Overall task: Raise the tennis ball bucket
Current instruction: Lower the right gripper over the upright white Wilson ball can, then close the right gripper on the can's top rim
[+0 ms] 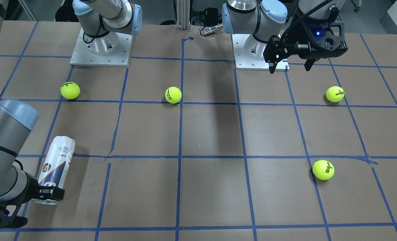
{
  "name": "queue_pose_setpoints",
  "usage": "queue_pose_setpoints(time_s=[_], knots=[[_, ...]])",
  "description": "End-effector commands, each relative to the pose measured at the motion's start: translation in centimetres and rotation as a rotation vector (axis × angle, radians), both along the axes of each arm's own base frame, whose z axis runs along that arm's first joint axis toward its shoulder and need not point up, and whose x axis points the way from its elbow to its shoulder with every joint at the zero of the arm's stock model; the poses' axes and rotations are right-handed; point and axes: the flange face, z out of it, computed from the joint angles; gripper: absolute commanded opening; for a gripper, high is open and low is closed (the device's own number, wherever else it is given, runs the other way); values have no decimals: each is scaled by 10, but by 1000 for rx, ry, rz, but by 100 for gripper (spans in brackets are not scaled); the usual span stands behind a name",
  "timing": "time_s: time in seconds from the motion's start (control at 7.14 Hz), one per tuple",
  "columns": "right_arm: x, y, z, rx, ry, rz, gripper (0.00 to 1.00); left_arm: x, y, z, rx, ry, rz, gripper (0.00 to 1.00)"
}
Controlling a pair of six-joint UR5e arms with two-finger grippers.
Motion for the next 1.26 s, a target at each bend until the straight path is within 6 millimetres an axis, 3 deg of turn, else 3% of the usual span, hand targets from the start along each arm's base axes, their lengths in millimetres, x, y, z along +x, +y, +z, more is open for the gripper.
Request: queue_pose_setpoints(time_s=[0.0,0.28,0.7,0.84,0.98,1.12], knots=[[-9,0,-21,32,-12,-14,100,1,-1,-4,8,-4,2,100],[-28,0,-35,55,-21,-25,100,1,2,-2,11,-7,0,100],[-25,-3,-50,52,-90,5,99,-1,2,3,0,8,2,100],[-26,-6,-49,28,-88,47,93,-1,2,0,6,9,2,100],[-26,-6,-48,22,-87,55,76,-2,3,-1,9,9,0,100],[-26,-7,-42,9,-82,57,71,0,2,-2,9,6,3,100]])
